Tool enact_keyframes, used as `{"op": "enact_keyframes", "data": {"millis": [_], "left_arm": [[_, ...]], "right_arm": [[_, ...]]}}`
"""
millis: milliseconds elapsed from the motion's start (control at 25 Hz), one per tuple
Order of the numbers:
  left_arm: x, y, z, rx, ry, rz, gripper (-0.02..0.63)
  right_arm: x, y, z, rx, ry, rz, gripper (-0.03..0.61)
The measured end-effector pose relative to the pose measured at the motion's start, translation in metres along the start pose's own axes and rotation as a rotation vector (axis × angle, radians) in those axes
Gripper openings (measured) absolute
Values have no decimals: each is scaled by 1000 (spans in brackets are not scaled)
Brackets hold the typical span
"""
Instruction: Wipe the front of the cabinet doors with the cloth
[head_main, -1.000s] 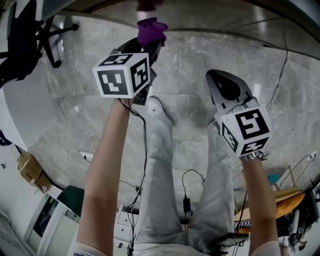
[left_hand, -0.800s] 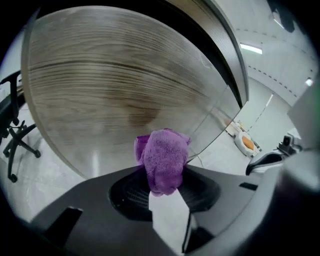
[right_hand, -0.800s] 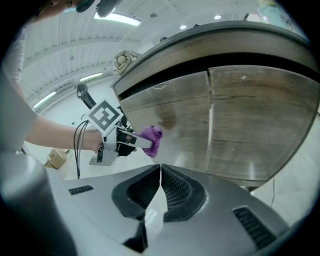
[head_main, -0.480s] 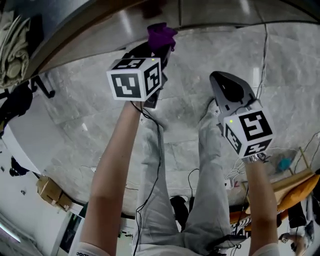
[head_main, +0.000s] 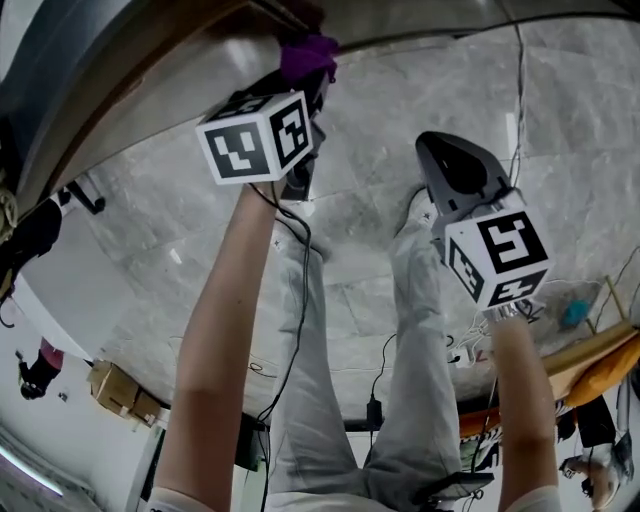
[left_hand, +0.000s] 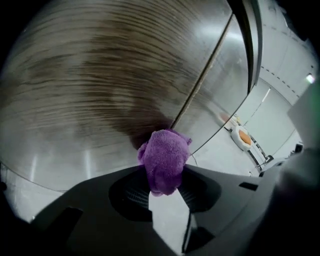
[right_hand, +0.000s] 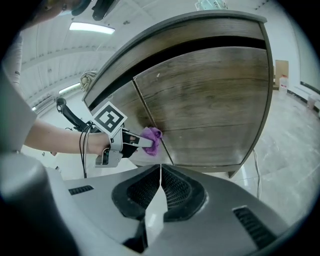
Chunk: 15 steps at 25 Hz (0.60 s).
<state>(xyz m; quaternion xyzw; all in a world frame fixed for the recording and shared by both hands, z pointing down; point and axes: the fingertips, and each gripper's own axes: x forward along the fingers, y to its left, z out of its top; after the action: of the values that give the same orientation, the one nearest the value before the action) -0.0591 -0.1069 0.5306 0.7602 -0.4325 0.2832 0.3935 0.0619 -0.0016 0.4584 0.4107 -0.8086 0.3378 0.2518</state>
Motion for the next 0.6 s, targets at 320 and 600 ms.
{"op": "enact_keyframes", "data": {"millis": [320, 600], "left_arm": [[-37, 71, -23, -39, 11, 67, 138], [-92, 177, -52, -61, 26, 165, 138]], "right_arm": [[35, 43, 2, -35, 26, 42, 29], [86, 122, 11, -87, 44, 106, 29]]}}
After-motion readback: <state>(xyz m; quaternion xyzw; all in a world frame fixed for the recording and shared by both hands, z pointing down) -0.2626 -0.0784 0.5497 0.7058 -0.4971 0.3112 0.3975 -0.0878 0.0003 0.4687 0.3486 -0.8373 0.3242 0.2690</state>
